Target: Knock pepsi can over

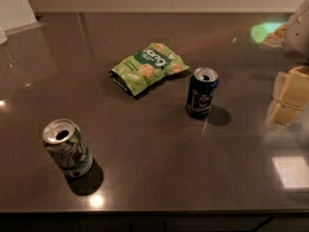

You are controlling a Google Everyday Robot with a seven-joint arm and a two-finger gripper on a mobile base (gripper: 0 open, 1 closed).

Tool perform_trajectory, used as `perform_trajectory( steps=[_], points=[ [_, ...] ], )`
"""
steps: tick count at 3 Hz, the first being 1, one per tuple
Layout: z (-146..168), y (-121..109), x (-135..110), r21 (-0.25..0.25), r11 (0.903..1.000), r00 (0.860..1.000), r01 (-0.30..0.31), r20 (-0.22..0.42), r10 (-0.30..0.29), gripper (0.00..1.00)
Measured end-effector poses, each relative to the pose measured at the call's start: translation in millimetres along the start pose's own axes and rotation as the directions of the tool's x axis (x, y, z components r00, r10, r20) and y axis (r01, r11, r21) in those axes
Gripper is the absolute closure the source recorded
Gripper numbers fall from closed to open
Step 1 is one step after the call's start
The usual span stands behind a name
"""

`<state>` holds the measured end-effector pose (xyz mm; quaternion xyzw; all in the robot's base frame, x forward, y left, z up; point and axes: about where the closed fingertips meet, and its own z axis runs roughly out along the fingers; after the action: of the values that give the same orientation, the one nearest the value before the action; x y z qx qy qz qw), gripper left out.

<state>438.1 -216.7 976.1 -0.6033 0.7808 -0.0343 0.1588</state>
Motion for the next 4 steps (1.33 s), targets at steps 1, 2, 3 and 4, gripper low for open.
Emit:
perform_trajectory(
  steps=[1, 2, 3, 4],
  points=[
    [0, 0, 0, 0.0, 1.0, 1.0, 0.0, 0.0, 0.0, 0.0],
    [8, -6, -9, 0.024, 0.9996, 0.999, -0.014, 0.044, 0.013, 0.0],
    [25, -19, -20, 0.052, 0.9977, 0.989, -0.042, 0.144, 0.034, 0.0],
    [50, -38, -43, 0.047, 0.9948, 0.955, -0.091, 0.288, 0.073, 0.0]
  ],
)
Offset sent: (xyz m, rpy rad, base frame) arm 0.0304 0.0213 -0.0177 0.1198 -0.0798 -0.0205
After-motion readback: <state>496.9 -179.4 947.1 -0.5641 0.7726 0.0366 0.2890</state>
